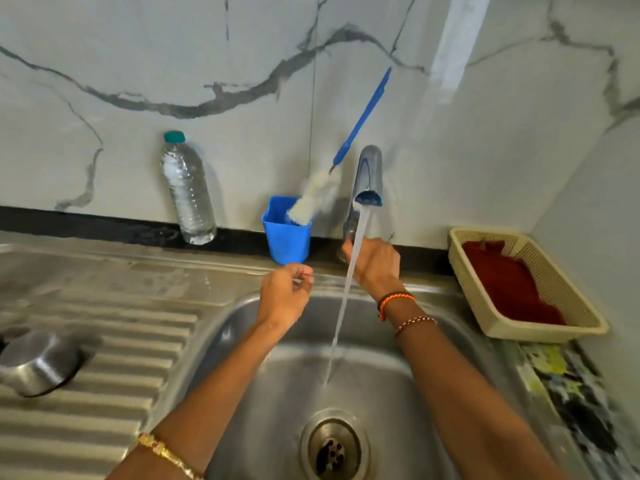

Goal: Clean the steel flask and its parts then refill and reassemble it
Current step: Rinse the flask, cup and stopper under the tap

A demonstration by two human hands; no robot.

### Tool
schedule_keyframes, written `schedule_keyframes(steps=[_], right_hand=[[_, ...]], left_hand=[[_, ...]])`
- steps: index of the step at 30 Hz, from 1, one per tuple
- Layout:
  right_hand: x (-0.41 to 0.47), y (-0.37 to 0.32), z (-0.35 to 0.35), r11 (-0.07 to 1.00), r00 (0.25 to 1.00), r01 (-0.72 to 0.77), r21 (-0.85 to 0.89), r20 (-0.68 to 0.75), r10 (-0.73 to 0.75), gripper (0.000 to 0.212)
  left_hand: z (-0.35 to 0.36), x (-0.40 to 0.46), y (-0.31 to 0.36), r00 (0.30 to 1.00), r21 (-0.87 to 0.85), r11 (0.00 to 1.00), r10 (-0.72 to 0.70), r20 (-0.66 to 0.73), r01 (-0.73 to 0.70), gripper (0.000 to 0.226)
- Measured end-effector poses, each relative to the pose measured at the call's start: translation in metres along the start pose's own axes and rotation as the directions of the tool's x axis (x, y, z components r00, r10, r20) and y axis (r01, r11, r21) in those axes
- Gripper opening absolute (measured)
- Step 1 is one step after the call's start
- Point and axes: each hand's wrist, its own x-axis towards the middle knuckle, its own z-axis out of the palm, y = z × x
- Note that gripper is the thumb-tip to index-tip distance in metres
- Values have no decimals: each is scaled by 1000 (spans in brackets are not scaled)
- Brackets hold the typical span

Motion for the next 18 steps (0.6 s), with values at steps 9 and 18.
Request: schedule_keyframes(steps=[9,18], right_hand=[[-9,23,45,865,982,-151,478,172,77,48],[-90,65,11,958,936,-76,275,351,-27,18]], left_hand=[[19,-22,-22,996,25,998,-56,69,55,12],[21,-61,-28,992,-13,997,-75,98,77,11]])
